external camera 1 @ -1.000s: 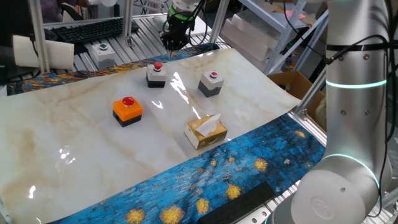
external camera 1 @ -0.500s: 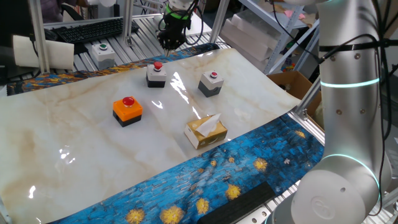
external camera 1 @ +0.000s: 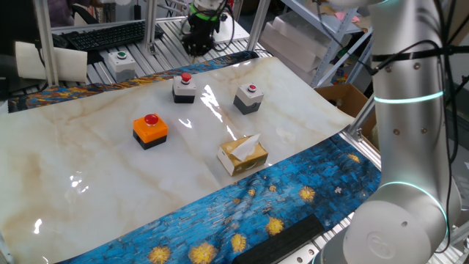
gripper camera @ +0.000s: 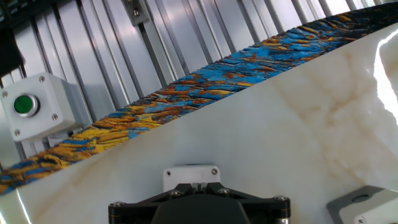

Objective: Press three buttons from left to right in sequence

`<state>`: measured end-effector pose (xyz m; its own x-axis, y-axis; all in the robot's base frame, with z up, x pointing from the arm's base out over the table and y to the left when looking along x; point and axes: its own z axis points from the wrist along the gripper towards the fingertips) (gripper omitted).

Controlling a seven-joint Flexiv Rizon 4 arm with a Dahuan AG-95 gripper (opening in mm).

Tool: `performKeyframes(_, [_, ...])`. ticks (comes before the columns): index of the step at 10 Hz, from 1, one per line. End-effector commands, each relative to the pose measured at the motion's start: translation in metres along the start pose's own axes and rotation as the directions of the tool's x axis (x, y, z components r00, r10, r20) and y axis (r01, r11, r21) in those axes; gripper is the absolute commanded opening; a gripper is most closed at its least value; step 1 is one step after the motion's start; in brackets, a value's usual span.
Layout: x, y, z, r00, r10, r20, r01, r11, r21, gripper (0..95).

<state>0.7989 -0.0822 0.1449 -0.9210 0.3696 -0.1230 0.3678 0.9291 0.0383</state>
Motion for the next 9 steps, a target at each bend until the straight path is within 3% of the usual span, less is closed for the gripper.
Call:
performKeyframes(1, [0.0028, -0.0017, 0.0002, 1.000, -0.005, 0.004, 0.005, 1.000, -0.002, 0.0])
performKeyframes(6, [0.0041, -0.0037, 0.0006, 1.000, -0.004, 0.004, 0.004, 1.000, -0.006, 0.0])
performKeyframes(9, [0.0089, -0.0090, 0.0011, 0.999, 0.018, -0.027, -0.020, 0.997, -0.072, 0.0])
